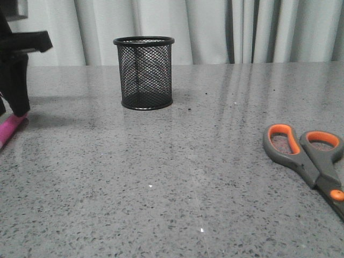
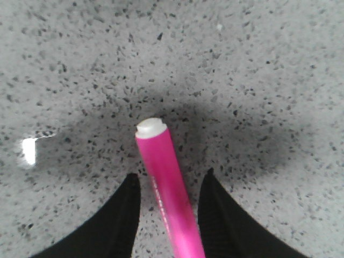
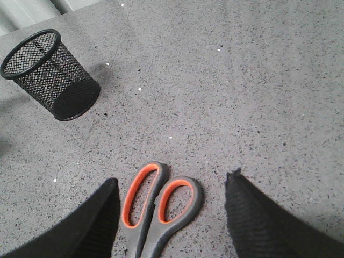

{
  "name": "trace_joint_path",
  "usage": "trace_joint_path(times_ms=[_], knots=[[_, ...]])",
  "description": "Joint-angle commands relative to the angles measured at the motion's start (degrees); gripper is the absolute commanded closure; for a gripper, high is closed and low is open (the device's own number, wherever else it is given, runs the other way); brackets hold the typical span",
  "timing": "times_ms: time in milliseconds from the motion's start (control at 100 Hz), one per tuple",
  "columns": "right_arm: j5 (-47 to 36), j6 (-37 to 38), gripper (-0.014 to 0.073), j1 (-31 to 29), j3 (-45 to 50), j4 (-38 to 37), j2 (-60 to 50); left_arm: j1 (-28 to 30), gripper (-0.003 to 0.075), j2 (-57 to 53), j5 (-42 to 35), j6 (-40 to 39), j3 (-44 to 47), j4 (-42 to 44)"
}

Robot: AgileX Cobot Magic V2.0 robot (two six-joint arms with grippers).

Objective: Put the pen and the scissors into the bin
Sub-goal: 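Lower the left gripper over the pink marker and grasp it, then lift the pink marker with the left gripper toward the mesh cup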

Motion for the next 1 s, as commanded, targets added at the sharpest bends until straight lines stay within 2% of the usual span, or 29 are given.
trace_joint_path(times_ms=[0, 100, 170, 270, 320, 360, 430, 540, 630, 720, 850, 990], knots=[[-3.99, -0.27, 0.0202, -0.15, -2.13, -0.12, 0.52, -0.49, 0.0491, -0.67, -0.11, -0.74, -1.85, -1.07], [-3.99, -0.27, 0.0202, -0.15, -2.13, -0.12, 0.52, -0.49, 0.0493, -0.05, -0.22, -0.74, -1.85, -1.07], [-3.99, -0.27, 0.0202, -0.15, -2.13, -0.12, 0.52, -0.49, 0.0522, 0.18, -0.57, -0.74, -1.85, -0.92], [-3.99, -0.27, 0.0202, -0.15, -2.13, -0.12, 0.52, -0.49, 0.064, 0.32, -1.08, 1.23, -1.85, -0.8], [-3.99, -0.27, 0.0202, -0.15, -2.13, -0.12, 0.52, -0.49, 0.0742, 0.32, -1.95, 3.01, -1.85, -1.26], [-3.99, -0.27, 0.0202, -0.15, -2.13, -0.12, 0.52, -0.49, 0.0738, -0.12, -3.23, 3.77, -1.85, -1.86], [-3.99, -0.27, 0.0202, -0.15, -2.13, -0.12, 0.52, -0.49, 0.0739, -2.11, -8.33, 5.51, -1.85, -4.78], [-3.99, -0.27, 0.0202, -0.15, -2.13, -0.2, 0.52, -0.49, 0.0739, -7.67, -22.3, 9.98, -1.85, -14.14], [-4.11, -0.27, 0.0202, -0.15, -2.13, -0.2, 0.52, -1.27, 0.0739, -11.37, -35.54, 18.79, -1.85, -28.47], [-5.11, -0.27, 0.0202, -0.15, -1.87, -0.2, 0.52, -4.02, 0.0738, -12.61, -45.62, 33.16, -1.85, -45.13], [-6.17, -0.27, 0.0202, -0.15, -1.87, -0.34, 0.52, -8.94, 0.0738, -10.99, -50.68, 55.02, -1.85, -61.59], [-6.51, -0.27, 0.0202, -0.15, -1.87, -0.37, 0.52, -13.2, 0.0738, -7.48, -56.93, 69.23, -2.48, -74.45]])
